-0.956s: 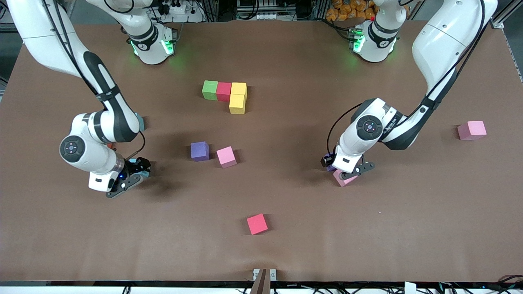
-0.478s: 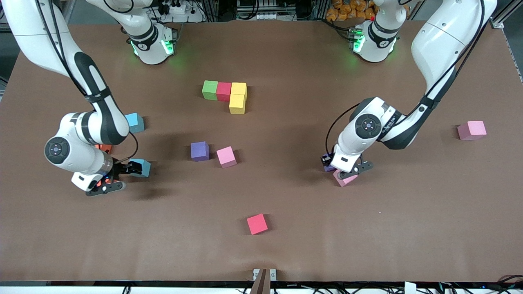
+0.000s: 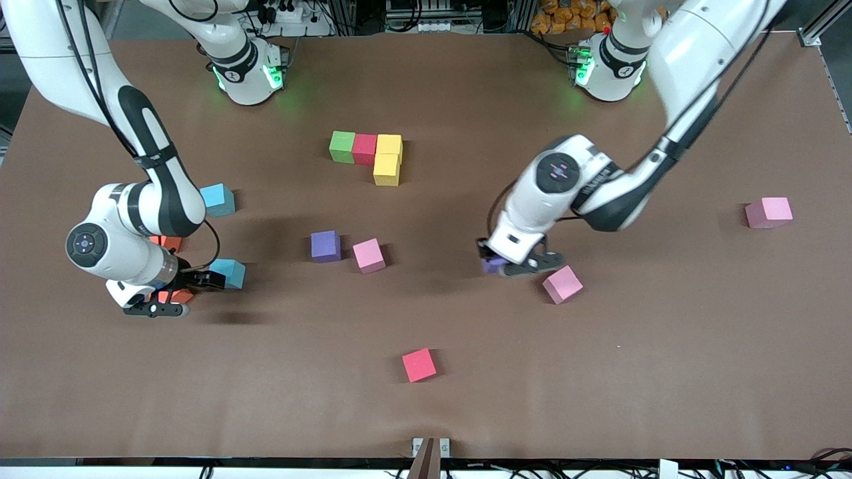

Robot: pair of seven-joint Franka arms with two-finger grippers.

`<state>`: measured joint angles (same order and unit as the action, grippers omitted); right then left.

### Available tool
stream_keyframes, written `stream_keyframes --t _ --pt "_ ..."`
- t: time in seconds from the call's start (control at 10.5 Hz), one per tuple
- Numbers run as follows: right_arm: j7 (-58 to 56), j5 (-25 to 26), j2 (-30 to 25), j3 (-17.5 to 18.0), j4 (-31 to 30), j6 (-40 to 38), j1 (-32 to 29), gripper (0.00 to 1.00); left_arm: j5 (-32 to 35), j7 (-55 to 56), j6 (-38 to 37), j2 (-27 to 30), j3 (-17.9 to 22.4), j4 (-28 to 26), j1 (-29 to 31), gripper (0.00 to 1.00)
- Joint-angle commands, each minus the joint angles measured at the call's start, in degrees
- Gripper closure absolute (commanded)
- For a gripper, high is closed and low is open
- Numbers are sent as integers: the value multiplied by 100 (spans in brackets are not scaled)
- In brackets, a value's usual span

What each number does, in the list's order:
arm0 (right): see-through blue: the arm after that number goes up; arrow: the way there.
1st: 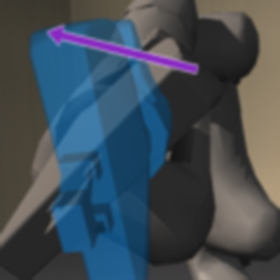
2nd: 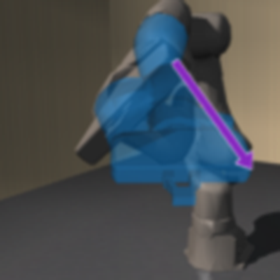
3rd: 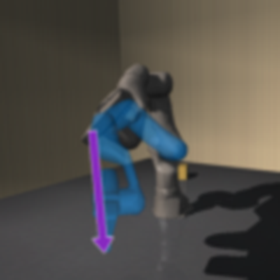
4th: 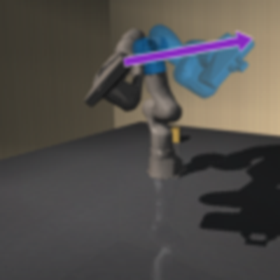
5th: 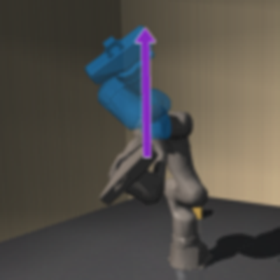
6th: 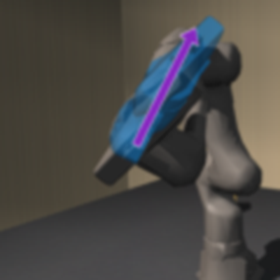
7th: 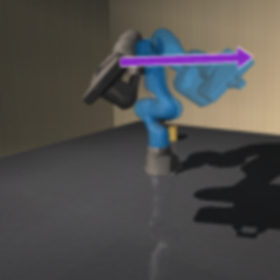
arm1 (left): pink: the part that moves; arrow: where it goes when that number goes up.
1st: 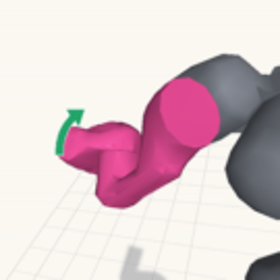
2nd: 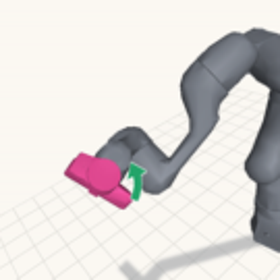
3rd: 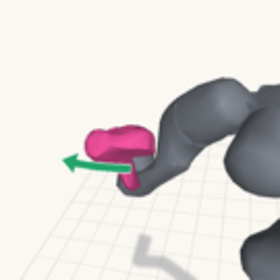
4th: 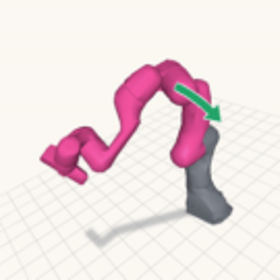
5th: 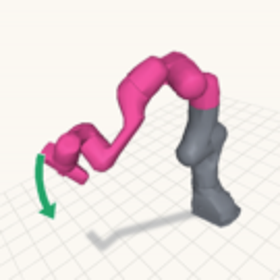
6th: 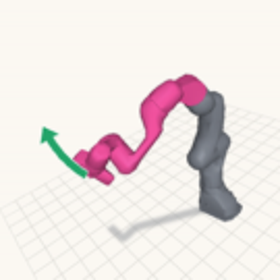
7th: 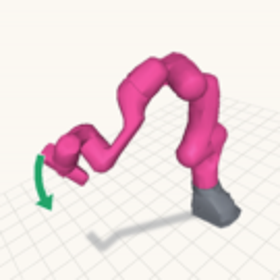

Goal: Form number 2 with 11 blocks
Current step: 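Carry the purple cube toward the yellow cubes while the right gripper lifts cyan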

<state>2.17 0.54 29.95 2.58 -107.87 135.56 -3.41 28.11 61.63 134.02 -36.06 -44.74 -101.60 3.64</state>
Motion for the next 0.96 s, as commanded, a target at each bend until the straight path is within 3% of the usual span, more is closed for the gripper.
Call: stream_keyframes --t 0.0,0.1,0.48,0.67,0.86 --pt "335 -63 -86 23 -24 -47 103 0 27 -36 -148 -182 53 447 -730 91" --pt "484 -71 -68 32 -33 -47 155 0 10 -289 -148 -182 54 536 -976 100" --pt "609 -72 -24 32 -137 -38 261 0 -577 -520 -235 -646 149 1185 -1969 100" --pt "583 -63 -15 32 -147 -38 253 0 -884 -459 -805 -806 648 1598 -2759 100" --pt "591 -63 -15 32 -182 -55 235 0 -1649 -336 -999 -737 1237 1749 -3262 100"
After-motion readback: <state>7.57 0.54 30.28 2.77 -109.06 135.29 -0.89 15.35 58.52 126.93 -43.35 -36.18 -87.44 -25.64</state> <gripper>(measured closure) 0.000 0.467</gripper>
